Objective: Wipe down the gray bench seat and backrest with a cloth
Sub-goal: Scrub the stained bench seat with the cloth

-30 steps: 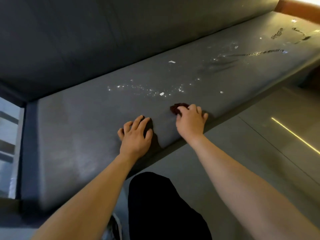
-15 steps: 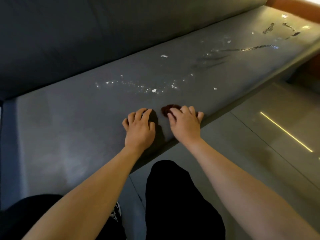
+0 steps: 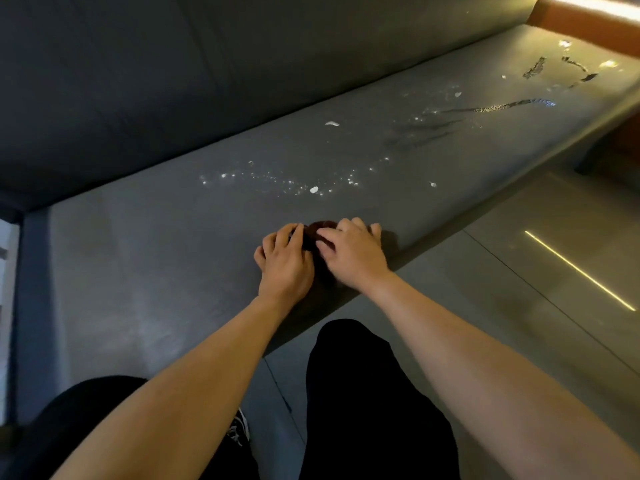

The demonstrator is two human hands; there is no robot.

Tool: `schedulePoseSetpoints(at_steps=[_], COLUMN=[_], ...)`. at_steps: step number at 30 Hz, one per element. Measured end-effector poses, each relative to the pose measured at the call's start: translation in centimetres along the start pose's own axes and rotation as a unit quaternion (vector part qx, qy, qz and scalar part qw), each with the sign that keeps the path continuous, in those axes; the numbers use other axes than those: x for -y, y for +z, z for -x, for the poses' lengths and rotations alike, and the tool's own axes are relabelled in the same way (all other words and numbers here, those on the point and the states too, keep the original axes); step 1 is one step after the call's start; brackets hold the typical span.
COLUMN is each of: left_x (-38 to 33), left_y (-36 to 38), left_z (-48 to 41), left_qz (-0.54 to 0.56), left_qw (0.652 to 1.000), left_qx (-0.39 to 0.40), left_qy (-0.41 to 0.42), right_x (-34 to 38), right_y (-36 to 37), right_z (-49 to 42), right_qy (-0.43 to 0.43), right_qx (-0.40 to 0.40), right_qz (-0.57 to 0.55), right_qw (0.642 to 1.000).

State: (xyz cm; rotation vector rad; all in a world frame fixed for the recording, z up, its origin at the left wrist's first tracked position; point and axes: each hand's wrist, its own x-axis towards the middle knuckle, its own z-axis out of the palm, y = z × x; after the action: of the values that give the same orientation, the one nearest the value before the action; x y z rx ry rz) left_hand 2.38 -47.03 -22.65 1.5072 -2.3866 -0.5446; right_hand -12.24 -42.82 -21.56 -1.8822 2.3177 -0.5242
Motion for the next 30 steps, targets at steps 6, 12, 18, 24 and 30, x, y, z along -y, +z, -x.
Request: schedulePoseSetpoints(at_steps=[6,12,18,24,30], left_x=[0.3,-0.5,-0.3,-0.5,1.8], left_y=[-0.7,-1.0,-2.6,-5.9,-9.3], left_z=[0.1,0.5,0.6,0.0,-0.6], left_qz=[0.023,0.048,0.226,0.465,0.537], left_qw=[0.999,0.998,0.968,0.86,0.809], left_qx=[0.027,0.029,0.058,0.048,-0.013], left_qy=[0.006,-0.015,-0.092,-0.207,-0.237], right_x=[-4.2,1.5,2.8,6.9,9.4], right_y=[-1.7,-0.4,-1.8,-3.7,-4.2], right_z=[-1.6,-0.2,-1.1,-2.3,-3.3], right_qy=[0.178,0.078,0.099,0.15,0.158], right_qx=[-0.05,0.013,0.148,0.104,0.079], right_qz=[0.038,-0.013,-0.194,-0.488,-0.556], right_qw=[0.982,0.997,0.965,0.853,0.812])
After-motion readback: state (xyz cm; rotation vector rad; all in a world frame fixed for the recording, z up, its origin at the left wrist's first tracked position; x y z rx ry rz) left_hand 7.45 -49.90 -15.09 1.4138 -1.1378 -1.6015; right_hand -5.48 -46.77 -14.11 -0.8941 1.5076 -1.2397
